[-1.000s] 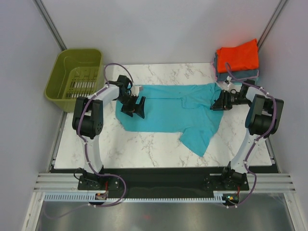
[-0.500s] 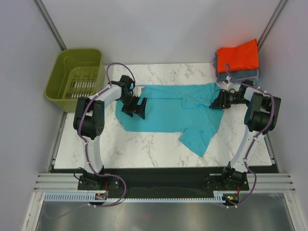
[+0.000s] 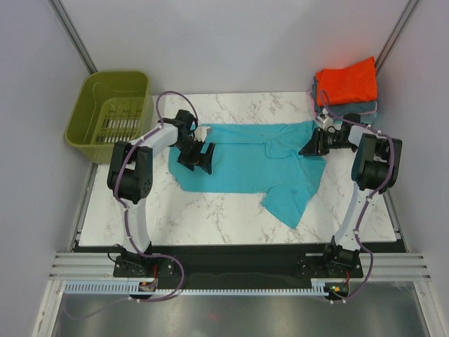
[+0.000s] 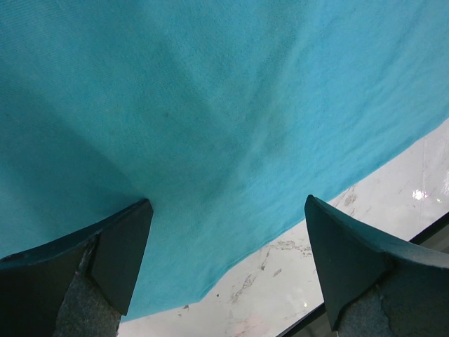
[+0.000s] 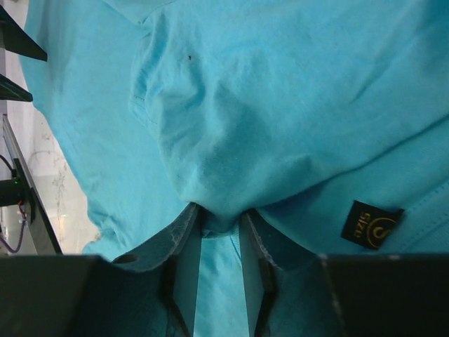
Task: Fold and stack the t-shirts
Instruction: Fold the tshirt
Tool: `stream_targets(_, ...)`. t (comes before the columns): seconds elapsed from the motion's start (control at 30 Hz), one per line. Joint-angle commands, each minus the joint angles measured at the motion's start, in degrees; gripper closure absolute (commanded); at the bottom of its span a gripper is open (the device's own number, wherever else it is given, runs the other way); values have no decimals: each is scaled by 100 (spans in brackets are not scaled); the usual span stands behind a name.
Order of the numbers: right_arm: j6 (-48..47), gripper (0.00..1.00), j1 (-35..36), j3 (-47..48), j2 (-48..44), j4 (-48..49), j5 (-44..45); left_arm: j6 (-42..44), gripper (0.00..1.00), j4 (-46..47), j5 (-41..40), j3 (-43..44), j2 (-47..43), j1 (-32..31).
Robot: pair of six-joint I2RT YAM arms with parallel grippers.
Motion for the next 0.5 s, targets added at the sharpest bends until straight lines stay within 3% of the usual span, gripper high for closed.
stream_targets(0.0, 149, 66, 70, 154, -29, 135, -297, 143, 1, 75, -26, -102, 332, -109)
stream_targets(0.07, 211, 71, 70, 155, -99, 108, -297, 135, 1, 66, -43, -94, 332, -109)
stream_targets(0.13, 281, 83, 70, 146, -213, 47, -262, 108, 1, 84, -17, -94, 332, -118)
stream_targets(0.2, 299, 85, 61, 172, -257, -119, -279, 91, 1, 93, 35, -85, 340, -109)
stream_targets(0.47, 326, 81, -79, 242, -512, -419, -253, 38, 1, 137, 141, -102, 279, -118)
